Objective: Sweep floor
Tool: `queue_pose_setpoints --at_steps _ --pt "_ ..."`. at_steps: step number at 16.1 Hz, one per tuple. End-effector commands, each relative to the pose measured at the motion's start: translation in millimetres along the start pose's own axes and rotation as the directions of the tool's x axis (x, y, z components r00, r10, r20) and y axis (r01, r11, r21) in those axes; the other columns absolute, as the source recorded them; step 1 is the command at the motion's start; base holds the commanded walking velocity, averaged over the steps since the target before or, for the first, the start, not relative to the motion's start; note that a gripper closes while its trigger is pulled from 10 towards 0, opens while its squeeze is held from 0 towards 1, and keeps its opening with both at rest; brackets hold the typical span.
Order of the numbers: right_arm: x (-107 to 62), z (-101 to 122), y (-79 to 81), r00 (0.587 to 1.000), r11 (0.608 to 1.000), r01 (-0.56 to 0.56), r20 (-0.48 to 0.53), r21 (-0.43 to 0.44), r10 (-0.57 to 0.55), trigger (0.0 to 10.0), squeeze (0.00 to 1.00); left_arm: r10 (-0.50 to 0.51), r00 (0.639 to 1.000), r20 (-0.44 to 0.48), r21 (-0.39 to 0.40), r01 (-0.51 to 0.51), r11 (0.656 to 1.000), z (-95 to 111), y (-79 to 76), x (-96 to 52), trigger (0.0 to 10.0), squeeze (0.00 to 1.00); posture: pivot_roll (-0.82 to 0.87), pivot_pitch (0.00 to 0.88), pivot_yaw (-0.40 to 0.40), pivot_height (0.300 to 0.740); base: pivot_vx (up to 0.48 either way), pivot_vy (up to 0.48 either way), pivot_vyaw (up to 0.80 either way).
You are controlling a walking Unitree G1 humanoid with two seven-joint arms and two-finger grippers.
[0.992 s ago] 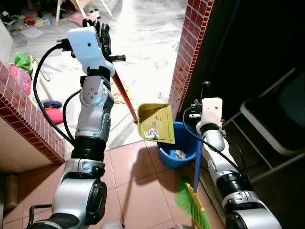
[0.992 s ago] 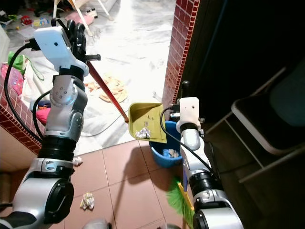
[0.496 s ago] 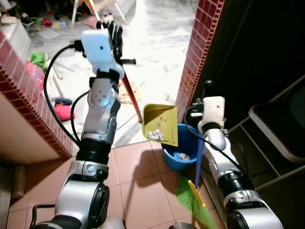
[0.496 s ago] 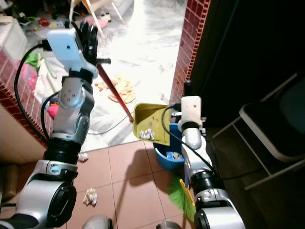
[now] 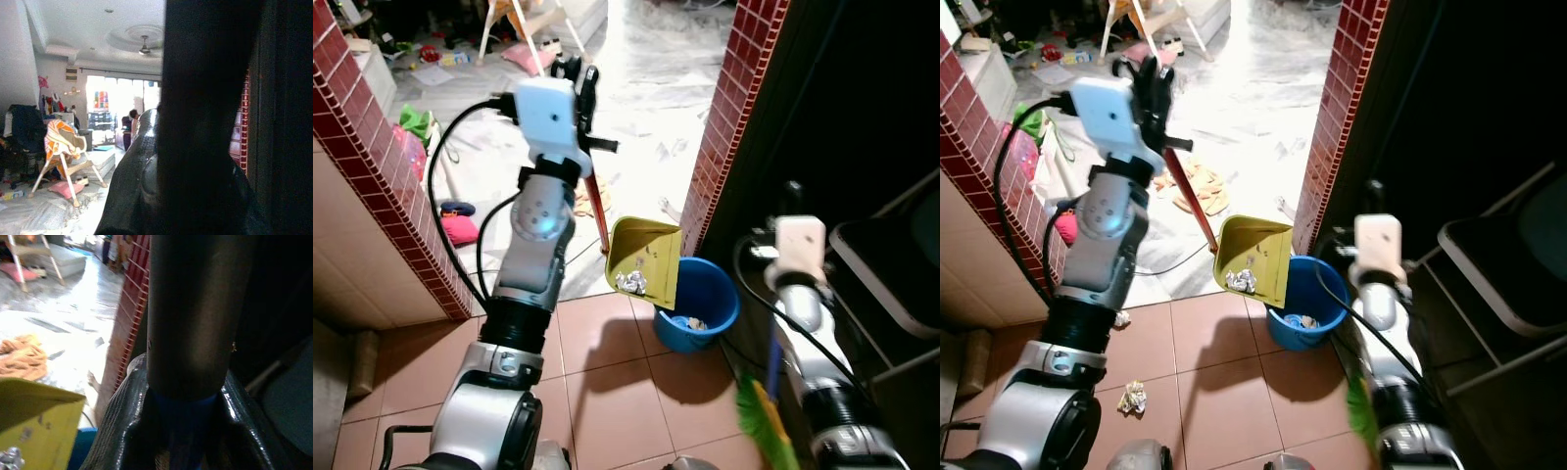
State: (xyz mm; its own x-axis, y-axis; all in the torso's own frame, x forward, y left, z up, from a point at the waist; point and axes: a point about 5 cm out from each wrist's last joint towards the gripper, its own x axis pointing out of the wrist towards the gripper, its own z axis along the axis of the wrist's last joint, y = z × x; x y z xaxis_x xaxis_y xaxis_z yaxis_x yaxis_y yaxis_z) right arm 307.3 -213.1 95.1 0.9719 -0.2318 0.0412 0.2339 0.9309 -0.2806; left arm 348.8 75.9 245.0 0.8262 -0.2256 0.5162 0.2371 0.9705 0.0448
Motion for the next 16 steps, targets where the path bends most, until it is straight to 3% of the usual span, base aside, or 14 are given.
queue_pose_setpoints --at_steps 1,4,8,16 --pt "-2.8 3 -8.0 1.0 1.0 0.012 0.012 -0.018 -0.011 10.0 0.0 -0.038 0.997 0.072 0.019 0.037 0.999 13 -8.6 3.6 10.0 0.0 -0.05 0.013 0.01 0.74 0.0 0.0 0.0" --pt "-22.5 -5 -8.6 1.0 1.0 0.004 -0.013 -0.006 -0.004 10.0 0.0 -0.109 0.991 0.081 0.047 0.106 0.993 10 -25.8 2.3 10.0 0.0 -0.07 0.014 0.039 0.74 0.0 0.0 0.0" --pt "-36.5 -5 -4.8 1.0 1.0 0.013 -0.027 0.019 -0.013 10.0 0.0 -0.168 0.979 0.112 0.057 0.163 0.985 11 -46.7 4.1 10.0 0.0 -0.1 0.025 0.076 0.74 0.0 0.0 0.0" --pt "-41.1 3 -0.1 0.999 0.999 0.012 -0.03 0.037 -0.011 10.0 0.0 -0.258 0.947 0.192 0.069 0.25 0.966 19 -79.0 5.2 10.0 0.0 -0.11 0.037 0.091 0.74 0.0 0.0 0.0"
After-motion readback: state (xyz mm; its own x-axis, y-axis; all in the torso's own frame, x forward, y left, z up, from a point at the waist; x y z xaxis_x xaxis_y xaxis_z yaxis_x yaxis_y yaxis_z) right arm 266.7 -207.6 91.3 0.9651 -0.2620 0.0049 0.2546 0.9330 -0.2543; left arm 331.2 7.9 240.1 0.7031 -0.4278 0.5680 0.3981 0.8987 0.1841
